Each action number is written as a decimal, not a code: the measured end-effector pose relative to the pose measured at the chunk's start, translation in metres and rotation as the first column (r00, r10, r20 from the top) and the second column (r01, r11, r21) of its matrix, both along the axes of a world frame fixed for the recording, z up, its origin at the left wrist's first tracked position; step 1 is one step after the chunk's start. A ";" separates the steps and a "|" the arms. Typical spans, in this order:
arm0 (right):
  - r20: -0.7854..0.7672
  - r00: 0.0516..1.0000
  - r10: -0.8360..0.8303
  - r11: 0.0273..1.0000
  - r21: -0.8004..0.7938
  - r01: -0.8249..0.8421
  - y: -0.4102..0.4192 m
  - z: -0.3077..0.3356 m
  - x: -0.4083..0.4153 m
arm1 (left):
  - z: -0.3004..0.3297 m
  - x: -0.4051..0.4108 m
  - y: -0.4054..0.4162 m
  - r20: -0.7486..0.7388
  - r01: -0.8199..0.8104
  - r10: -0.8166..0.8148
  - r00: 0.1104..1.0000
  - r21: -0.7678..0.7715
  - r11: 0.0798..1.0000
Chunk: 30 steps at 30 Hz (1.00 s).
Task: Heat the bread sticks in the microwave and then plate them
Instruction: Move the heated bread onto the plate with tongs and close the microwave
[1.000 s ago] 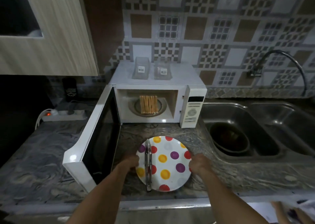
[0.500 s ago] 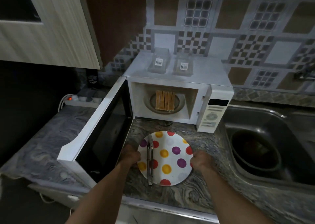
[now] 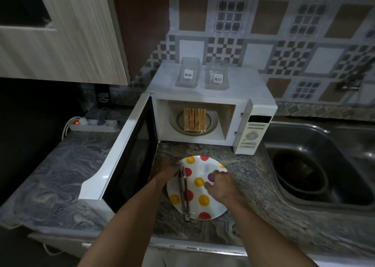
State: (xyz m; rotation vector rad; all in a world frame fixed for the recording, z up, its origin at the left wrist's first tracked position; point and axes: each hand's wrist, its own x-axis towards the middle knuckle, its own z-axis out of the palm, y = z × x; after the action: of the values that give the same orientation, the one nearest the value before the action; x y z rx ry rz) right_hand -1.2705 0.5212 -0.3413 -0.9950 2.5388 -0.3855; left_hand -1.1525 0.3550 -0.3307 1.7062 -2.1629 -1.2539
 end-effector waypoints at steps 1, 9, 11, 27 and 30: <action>0.010 1.000 0.018 1.000 0.000 -0.018 -0.004 0.000 0.008 | -0.001 -0.004 0.000 -0.024 0.001 -0.001 1.000 0.004 1.000; 0.043 0.998 0.048 0.995 0.086 -0.051 -0.025 -0.017 0.061 | -0.011 -0.024 0.007 -0.076 0.104 -0.098 0.992 0.085 0.991; 0.084 0.996 0.012 0.996 0.090 -0.019 -0.026 -0.020 0.067 | -0.014 -0.026 0.008 -0.079 0.113 -0.105 0.991 0.107 0.988; 0.480 0.849 -0.220 0.931 -0.156 0.329 -0.019 0.030 0.049 | 0.047 -0.041 0.004 -0.224 0.129 -0.094 0.970 0.147 0.981; 0.828 0.528 -0.188 0.759 -0.218 0.613 -0.018 0.044 0.035 | 0.071 -0.051 0.005 -0.341 0.157 -0.085 0.936 0.191 0.969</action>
State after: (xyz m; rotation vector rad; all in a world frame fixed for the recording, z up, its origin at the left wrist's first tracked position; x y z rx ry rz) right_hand -1.2355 0.5036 -0.2976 -0.1769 1.8184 -1.3483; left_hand -1.2035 0.3598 -0.2597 1.3187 -2.0171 -1.7241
